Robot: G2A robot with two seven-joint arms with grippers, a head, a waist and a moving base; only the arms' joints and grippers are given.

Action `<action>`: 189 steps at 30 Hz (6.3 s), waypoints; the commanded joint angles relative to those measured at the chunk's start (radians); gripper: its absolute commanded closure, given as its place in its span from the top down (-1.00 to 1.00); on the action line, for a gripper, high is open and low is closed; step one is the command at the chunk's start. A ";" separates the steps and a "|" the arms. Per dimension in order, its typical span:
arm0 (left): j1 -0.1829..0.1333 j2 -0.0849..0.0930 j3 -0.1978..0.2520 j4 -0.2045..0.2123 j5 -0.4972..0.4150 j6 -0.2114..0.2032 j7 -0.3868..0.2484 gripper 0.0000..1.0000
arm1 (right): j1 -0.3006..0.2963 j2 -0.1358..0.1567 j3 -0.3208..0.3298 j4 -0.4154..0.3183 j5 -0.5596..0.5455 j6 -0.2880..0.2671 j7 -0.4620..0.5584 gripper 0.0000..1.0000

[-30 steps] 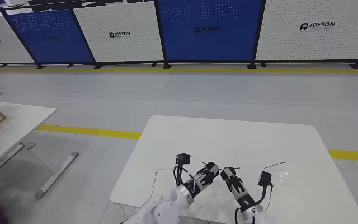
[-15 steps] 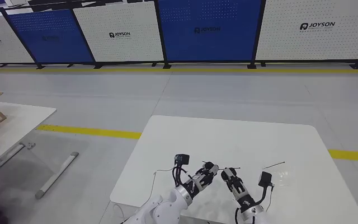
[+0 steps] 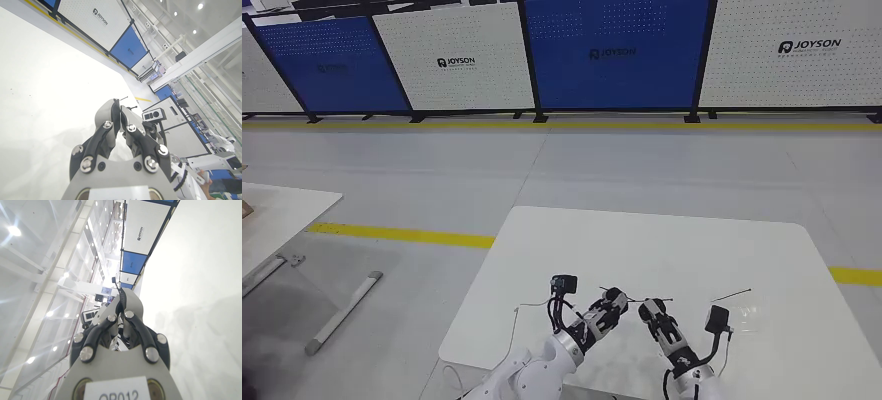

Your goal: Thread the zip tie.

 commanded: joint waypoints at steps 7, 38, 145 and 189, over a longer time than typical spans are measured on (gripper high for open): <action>0.004 0.001 -0.008 -0.004 -0.009 -0.010 -0.003 -0.48 | 0.002 -0.002 -0.003 -0.001 -0.004 0.009 -0.003 -1.00; 0.017 0.007 -0.023 -0.015 -0.024 -0.054 -0.026 -1.00 | 0.017 -0.006 -0.021 0.014 -0.038 -0.018 0.016 1.00; -0.035 -0.029 -0.078 -0.082 -0.725 0.190 -0.039 -1.00 | 0.079 0.003 -0.060 0.017 -0.764 0.081 -0.037 -0.10; -0.033 -0.031 -0.018 -0.069 -0.597 0.172 0.000 -1.00 | 0.037 0.004 -0.034 -0.048 -0.779 0.072 -0.070 -0.46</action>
